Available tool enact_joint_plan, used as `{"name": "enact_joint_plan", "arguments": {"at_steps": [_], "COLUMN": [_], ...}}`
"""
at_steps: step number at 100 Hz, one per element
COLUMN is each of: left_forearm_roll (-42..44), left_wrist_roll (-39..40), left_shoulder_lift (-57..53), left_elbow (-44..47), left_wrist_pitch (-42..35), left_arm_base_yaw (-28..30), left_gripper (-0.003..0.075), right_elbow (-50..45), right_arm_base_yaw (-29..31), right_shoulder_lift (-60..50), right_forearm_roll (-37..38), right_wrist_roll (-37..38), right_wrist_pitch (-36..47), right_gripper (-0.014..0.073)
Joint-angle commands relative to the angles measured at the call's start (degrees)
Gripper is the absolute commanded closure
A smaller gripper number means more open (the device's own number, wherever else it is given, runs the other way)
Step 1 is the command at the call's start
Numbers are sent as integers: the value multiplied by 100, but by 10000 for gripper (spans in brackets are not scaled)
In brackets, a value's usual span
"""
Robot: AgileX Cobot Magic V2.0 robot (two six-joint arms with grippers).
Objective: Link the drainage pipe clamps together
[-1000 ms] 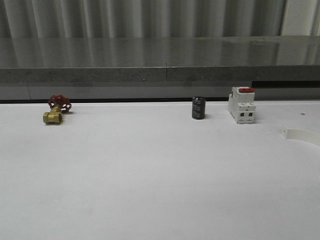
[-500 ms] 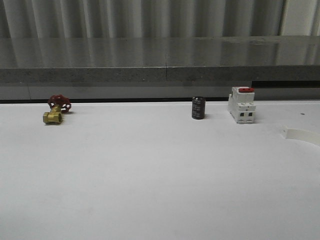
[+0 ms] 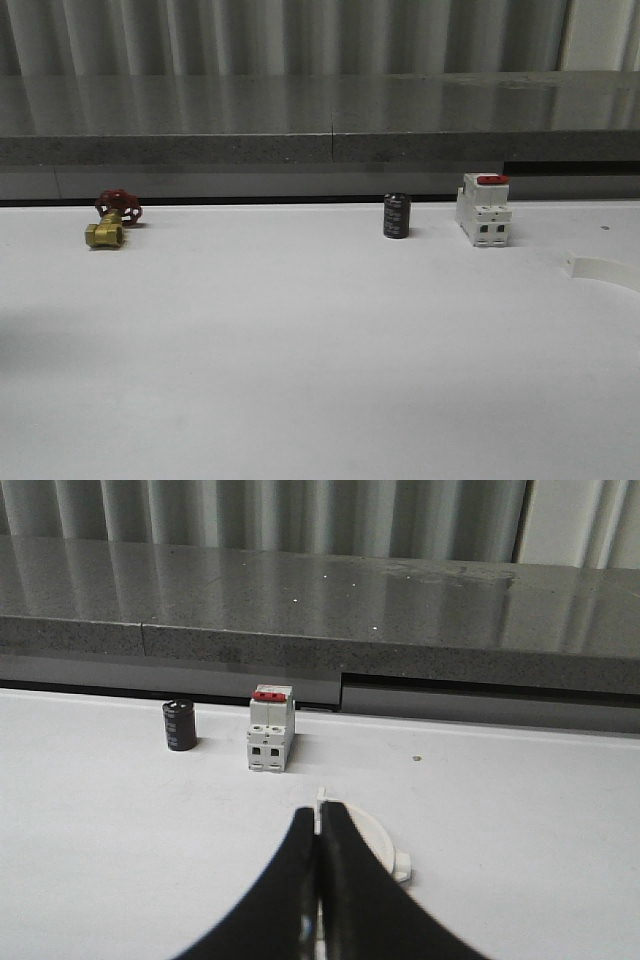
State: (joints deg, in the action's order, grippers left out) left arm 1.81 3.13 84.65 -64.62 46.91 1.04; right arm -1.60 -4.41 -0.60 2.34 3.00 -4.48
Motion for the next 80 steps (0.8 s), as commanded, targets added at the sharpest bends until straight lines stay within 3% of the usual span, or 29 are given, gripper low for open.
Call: {"name": "enact_joint_plan", "arguments": {"at_steps": [1,46,80], "left_forearm_roll": [-230,-329,-377], "left_wrist_roll": [-435,-1144,-1298], "left_shoulder_lift": [152,1470,2227], "left_elbow": [-422,-622,-1040], "left_wrist_pitch": [-35,-365,-625], "left_arm_base_yaw": [244,1332,1392], "left_gripper": [80,80,80], "right_elbow": [94,94,94], "right_arm_base_yaw": [10,10,10], "right_shoulder_lift": [-118,-118,-118], "right_forearm_roll": [46,46,46], "right_wrist_roll": [-19,-19,-19], "right_wrist_pitch": [448,448,448], "right_gripper": [662,662,662]}}
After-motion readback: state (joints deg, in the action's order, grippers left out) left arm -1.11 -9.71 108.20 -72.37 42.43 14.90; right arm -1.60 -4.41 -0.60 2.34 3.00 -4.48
